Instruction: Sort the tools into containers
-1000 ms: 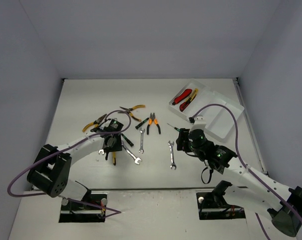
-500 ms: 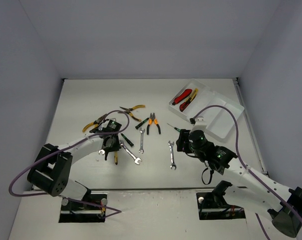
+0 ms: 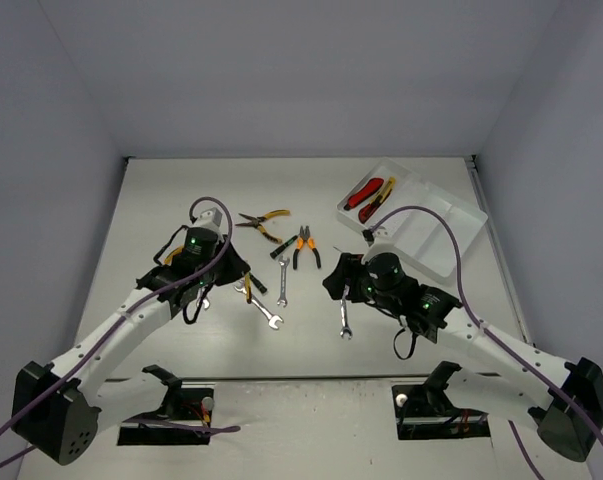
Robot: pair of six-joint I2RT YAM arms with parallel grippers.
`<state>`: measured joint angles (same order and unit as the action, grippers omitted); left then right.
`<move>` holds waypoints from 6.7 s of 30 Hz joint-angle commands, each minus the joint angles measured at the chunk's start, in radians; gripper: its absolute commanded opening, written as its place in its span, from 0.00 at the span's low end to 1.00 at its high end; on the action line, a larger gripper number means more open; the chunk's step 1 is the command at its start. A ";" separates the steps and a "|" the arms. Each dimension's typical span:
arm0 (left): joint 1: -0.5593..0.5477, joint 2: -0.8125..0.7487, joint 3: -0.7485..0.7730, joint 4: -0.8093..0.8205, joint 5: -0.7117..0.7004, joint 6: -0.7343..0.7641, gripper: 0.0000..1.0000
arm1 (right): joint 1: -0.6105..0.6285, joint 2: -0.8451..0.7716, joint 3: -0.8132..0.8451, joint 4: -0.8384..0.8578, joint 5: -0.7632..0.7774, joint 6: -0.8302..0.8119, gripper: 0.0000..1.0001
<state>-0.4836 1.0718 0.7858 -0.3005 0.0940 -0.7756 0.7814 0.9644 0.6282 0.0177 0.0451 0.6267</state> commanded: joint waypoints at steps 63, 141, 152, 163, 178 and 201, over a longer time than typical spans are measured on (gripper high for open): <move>-0.057 -0.153 0.405 -0.342 -0.604 0.373 0.83 | -0.412 0.714 0.596 0.169 0.108 -0.033 0.00; 0.154 -0.387 0.152 -0.308 -0.319 0.487 0.83 | -0.152 0.705 0.603 0.018 0.342 -0.389 0.00; 0.159 -0.394 0.151 -0.310 -0.320 0.486 0.83 | -0.522 0.378 0.311 0.017 0.347 -0.462 0.00; 0.162 -0.406 0.150 -0.307 -0.302 0.483 0.83 | -0.819 0.499 0.381 0.017 0.336 -0.454 0.00; 0.162 -0.428 0.148 -0.305 -0.292 0.478 0.83 | -0.920 0.766 0.561 0.018 0.343 -0.533 0.00; 0.163 -0.409 0.147 -0.304 -0.286 0.484 0.83 | -0.890 0.779 0.613 0.029 0.305 -0.522 0.65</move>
<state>-0.3302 0.6405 0.9184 -0.6609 -0.1909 -0.2977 -0.1459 1.8899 1.2245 0.0164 0.3671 0.0985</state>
